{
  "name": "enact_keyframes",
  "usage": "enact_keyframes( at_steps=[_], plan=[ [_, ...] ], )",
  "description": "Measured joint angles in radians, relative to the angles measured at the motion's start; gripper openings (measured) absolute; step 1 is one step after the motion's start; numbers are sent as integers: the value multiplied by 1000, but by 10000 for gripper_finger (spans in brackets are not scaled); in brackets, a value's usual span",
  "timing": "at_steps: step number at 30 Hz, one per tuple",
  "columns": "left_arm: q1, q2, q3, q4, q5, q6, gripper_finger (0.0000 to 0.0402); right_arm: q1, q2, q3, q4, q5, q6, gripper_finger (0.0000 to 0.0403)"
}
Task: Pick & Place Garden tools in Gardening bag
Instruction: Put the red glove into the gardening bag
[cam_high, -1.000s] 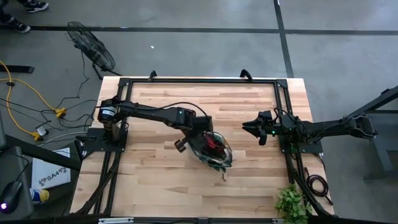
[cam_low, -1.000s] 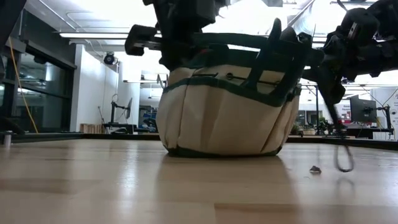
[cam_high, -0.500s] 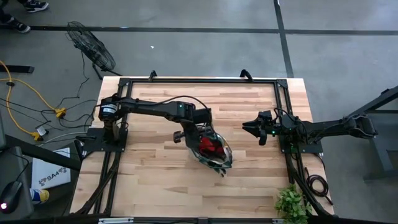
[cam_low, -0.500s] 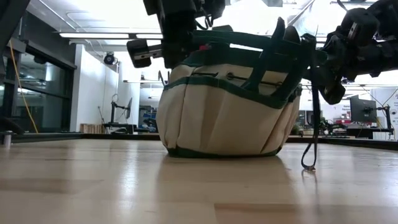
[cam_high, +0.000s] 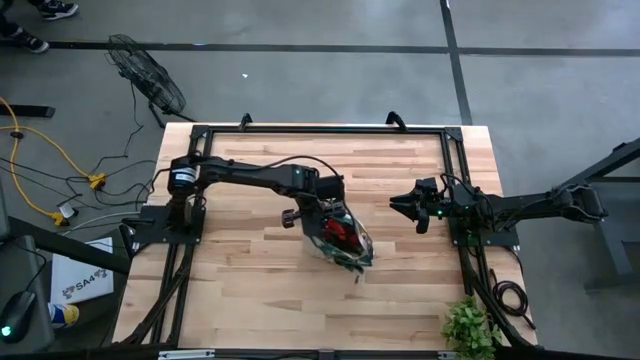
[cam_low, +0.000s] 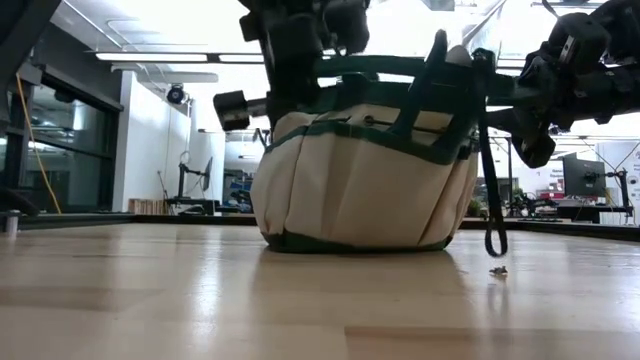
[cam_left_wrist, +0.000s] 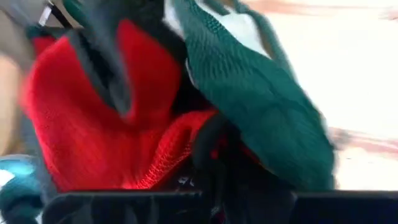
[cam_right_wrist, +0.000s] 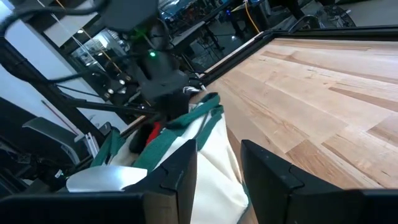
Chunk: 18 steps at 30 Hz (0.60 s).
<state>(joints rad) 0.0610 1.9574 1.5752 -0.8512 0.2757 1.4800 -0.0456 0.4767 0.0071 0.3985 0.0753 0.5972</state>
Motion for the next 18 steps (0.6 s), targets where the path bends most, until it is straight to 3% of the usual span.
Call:
enact_keyframes(
  at_steps=[18],
  plan=[
    [25,96,1,26,-5,-18,5,0,2,0,-9,0,0,116]
  ],
)
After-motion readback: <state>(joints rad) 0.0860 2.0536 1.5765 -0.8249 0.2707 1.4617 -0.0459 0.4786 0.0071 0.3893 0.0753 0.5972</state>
